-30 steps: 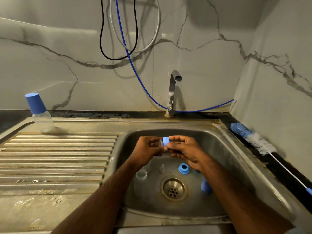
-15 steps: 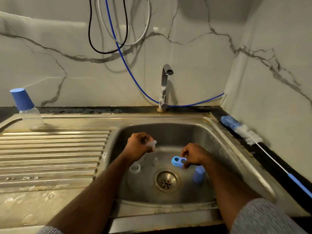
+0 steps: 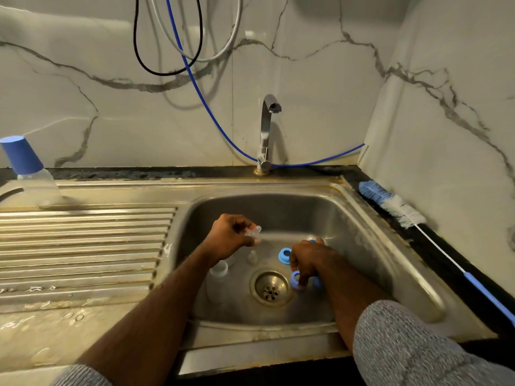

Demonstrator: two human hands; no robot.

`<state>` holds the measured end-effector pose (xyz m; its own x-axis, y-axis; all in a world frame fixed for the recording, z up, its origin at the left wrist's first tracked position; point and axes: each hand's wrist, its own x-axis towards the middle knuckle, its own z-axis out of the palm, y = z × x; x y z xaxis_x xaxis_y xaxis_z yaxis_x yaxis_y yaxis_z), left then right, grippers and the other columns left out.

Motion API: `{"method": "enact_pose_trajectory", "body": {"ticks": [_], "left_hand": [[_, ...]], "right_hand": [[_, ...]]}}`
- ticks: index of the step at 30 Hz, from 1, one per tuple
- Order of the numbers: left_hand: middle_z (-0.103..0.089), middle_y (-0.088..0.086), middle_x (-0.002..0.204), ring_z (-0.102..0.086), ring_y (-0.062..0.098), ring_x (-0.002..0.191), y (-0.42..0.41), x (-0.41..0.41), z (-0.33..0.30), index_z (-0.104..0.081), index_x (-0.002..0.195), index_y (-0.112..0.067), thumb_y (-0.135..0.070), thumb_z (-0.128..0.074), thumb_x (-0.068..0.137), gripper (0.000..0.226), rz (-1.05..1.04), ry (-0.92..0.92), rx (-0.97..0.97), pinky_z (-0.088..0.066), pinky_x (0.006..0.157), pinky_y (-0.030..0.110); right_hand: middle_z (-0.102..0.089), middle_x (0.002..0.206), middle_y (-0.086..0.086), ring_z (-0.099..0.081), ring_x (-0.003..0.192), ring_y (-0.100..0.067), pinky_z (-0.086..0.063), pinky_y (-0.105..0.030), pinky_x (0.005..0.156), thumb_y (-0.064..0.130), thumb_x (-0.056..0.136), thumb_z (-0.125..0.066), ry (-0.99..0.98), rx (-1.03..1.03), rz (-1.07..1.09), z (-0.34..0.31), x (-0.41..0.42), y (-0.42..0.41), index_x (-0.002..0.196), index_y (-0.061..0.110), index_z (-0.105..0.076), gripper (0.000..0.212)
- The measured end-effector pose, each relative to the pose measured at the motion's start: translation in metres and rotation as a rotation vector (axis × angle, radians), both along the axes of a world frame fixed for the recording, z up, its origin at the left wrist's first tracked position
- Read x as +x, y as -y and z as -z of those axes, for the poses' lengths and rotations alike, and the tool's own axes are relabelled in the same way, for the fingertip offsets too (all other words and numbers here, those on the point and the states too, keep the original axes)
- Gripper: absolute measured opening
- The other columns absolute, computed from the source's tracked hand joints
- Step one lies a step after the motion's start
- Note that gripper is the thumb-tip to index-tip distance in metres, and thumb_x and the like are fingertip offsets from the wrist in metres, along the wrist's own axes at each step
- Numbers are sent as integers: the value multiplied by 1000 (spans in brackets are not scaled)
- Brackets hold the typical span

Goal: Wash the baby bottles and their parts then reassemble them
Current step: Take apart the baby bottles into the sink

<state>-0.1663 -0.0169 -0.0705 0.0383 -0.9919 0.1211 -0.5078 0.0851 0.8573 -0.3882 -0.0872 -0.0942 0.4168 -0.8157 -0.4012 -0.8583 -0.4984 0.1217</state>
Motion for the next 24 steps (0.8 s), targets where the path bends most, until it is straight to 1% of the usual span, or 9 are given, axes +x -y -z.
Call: {"method": "enact_pose_trajectory", "body": {"ticks": [3, 7, 9, 11, 14, 16, 18, 22, 24], "left_hand": [[-73, -5, 86, -67, -3, 74, 0, -1, 1, -74, 96, -21, -12, -86, 77, 24, -7, 4, 2, -50, 61, 11], [-73, -7, 88, -70, 3, 81, 0, 0, 1, -74, 95, -21, -15, -86, 76, 23, 1, 43, -10, -52, 68, 12], [-71, -9, 88, -68, 6, 84, 0, 0, 2, -74, 94, -20, -16, -87, 76, 23, -12, 118, -35, -51, 73, 14], [-69, -5, 87, -65, 11, 83, 0, -1, 3, -71, 91, -17, -14, -84, 76, 20, -14, 185, -53, -53, 74, 22], [-67, -1, 89, -63, 15, 84, 0, -5, 6, -66, 88, -19, -17, -79, 78, 17, 31, 253, 13, -55, 83, 37], [-66, -8, 92, -60, 12, 91, 1, -9, 9, -65, 88, -27, -31, -80, 79, 18, 44, 382, 52, -45, 96, 41], [-66, -14, 97, -57, 10, 98, 3, -14, 9, -66, 92, -33, -39, -80, 81, 19, 58, 547, 60, -30, 101, 42], [-69, -12, 111, -53, 15, 120, 12, -24, 9, -69, 109, -33, -38, -77, 86, 25, 175, 903, 152, -19, 111, 52], [-68, -10, 118, -48, 18, 129, 17, -31, 11, -68, 113, -31, -35, -77, 86, 29, 232, 1009, 212, -11, 116, 59]], "right_hand": [[-57, 100, 5, -51, 97, -18, -29, -34, 85, 39, 68, -86, -25, -1, 15, 6, -1, -1, 103, 27, -71, 41], [-49, 109, 4, -35, 98, -18, -33, -31, 80, 34, 70, -86, 21, 50, 91, 10, -4, 0, 110, 31, -69, 44], [-54, 119, 4, -43, 102, -17, -32, -32, 86, 35, 69, -89, 40, 55, 92, 7, -2, 1, 114, 32, -69, 49], [-58, 127, 3, -51, 115, -20, -35, -37, 95, 38, 68, -89, 111, 6, 114, 7, 0, 4, 113, 32, -69, 49], [-63, 126, 2, -56, 118, -23, -38, -41, 100, 40, 71, -87, 243, -49, 171, 8, 0, 6, 110, 29, -70, 44], [-67, 121, 3, -60, 110, -21, -42, -39, 98, 39, 73, -87, 297, -38, 190, 7, -1, 7, 107, 28, -72, 39], [-69, 116, 5, -62, 104, -18, -49, -37, 95, 38, 72, -88, 343, -20, 198, 4, -2, 8, 103, 28, -73, 36], [-71, 108, 3, -65, 94, -15, -55, -35, 86, 33, 73, -88, 443, 23, 192, 1, -1, 11, 95, 28, -74, 27], [-73, 105, 1, -65, 90, -14, -56, -34, 85, 30, 74, -88, 477, 47, 187, 1, -2, 13, 95, 26, -74, 25]]}}
